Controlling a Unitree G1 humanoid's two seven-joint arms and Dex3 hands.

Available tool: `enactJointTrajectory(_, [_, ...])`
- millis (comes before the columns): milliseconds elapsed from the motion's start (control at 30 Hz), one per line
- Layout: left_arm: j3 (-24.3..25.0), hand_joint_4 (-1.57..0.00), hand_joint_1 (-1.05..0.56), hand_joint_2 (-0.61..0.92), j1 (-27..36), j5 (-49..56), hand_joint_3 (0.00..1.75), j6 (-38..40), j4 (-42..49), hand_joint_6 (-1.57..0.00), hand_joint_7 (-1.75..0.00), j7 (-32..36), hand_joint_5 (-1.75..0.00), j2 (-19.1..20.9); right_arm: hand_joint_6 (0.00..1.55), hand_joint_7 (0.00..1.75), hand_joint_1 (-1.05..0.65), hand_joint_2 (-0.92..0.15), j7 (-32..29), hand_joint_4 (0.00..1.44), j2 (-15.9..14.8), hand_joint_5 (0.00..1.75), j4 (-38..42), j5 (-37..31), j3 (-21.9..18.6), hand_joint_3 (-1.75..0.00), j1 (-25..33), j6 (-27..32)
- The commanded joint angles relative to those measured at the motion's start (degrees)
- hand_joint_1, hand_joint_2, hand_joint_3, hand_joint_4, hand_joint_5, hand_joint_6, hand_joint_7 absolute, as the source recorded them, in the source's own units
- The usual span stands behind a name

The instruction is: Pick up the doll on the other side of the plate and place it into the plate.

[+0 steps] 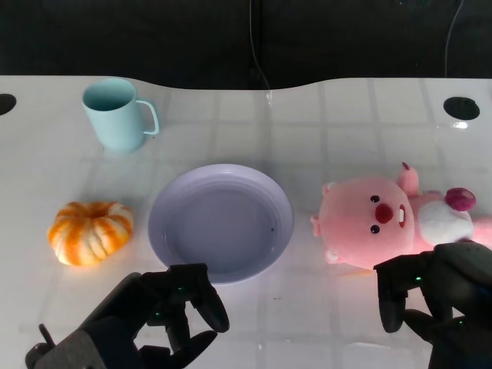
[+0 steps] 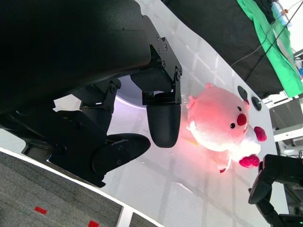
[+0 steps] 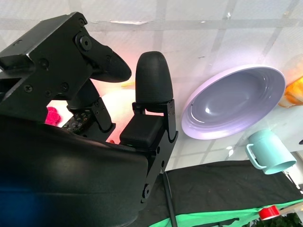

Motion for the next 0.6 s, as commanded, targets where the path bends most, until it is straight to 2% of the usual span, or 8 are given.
enactJointTrajectory(33, [0.2,-0.69,-0.20,0.65,0.0,-0.2,0.84,-0.4,-0.1,-0.65,-1.40,-0.3,-1.75,0.8,0.87,1.35,-0.05,-0.35,0.5,0.88,-0.8,1.70,-0.7,0.4,-0.2,-1.24,-0.1,0.6])
enactJointTrajectory(533, [0.2,-0.69,-0.19,0.66,0.2,-0.4,0.85,-0.7,-0.1,-0.65,-1.40,-0.2,-1.75,0.6,0.88,1.31,-0.05,-0.36,-0.2,0.89,-0.4,1.71,0.2,0.6,0.0,-1.19,-0.1,-0.6])
enactJointTrajectory(600, [0.3,-0.69,-0.19,0.66,0.2,-0.5,0.85,-0.4,-0.2,-0.65,-1.41,-0.2,-1.75,0.6,0.89,1.32,-0.07,-0.35,-0.2,0.89,-0.3,1.71,0.3,0.6,0.0,-1.22,-0.1,-0.3])
